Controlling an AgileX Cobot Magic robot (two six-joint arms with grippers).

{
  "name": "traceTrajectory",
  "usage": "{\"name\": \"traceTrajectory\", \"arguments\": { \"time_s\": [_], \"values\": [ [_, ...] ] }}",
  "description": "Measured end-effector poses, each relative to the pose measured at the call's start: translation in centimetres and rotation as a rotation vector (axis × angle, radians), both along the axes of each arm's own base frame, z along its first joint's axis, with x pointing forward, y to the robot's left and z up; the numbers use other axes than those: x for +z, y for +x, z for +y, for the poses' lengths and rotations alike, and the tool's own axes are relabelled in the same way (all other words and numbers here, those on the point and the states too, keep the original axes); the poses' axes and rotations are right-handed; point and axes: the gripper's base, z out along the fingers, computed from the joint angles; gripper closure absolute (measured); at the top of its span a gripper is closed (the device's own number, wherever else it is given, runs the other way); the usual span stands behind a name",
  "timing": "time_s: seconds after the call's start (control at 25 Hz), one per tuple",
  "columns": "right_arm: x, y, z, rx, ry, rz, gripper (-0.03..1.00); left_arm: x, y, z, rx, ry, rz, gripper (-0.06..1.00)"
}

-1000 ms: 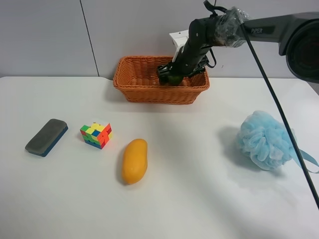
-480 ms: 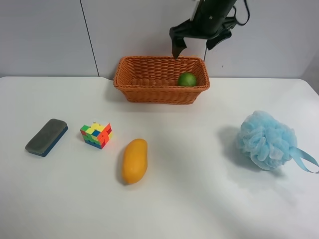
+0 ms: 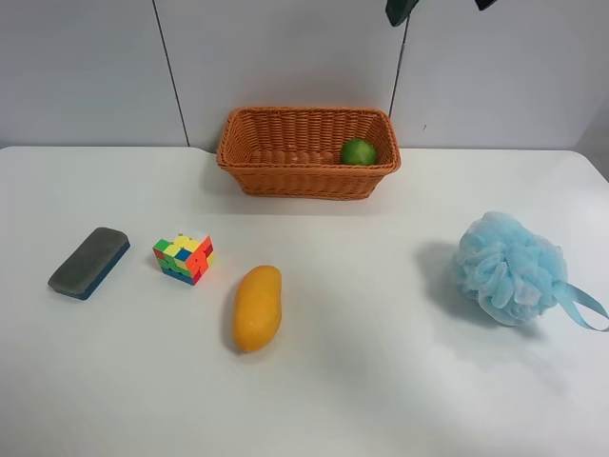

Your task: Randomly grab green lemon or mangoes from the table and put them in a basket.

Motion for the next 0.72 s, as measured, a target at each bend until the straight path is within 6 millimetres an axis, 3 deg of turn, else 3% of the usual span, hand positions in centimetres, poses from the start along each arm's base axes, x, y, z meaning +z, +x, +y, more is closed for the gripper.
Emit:
{"name": "traceTrajectory", "arguments": {
  "time_s": [0.08, 0.24, 0.44, 0.72],
  "values": [
    [0.4, -2.1, -0.8, 0.003, -0.002, 0.000, -0.02, 0.0, 0.0, 0.0, 0.000, 0.000, 0.000, -0.05],
    [-0.8, -7.3, -2.8, 0.014, -0.028, 0.044, -0.02, 0.0, 0.0, 0.0, 0.000, 0.000, 0.000, -0.05],
    [-4.6, -14.4, -5.6, 0.014, -0.059, 0.128, -0.02, 0.0, 0.0, 0.0, 0.000, 0.000, 0.000, -0.05],
    [-9.4, -23.6, -9.1, 0.014, -0.048, 0.098, -0.02, 0.0, 0.0, 0.0, 0.000, 0.000, 0.000, -0.05]
  ]
}}
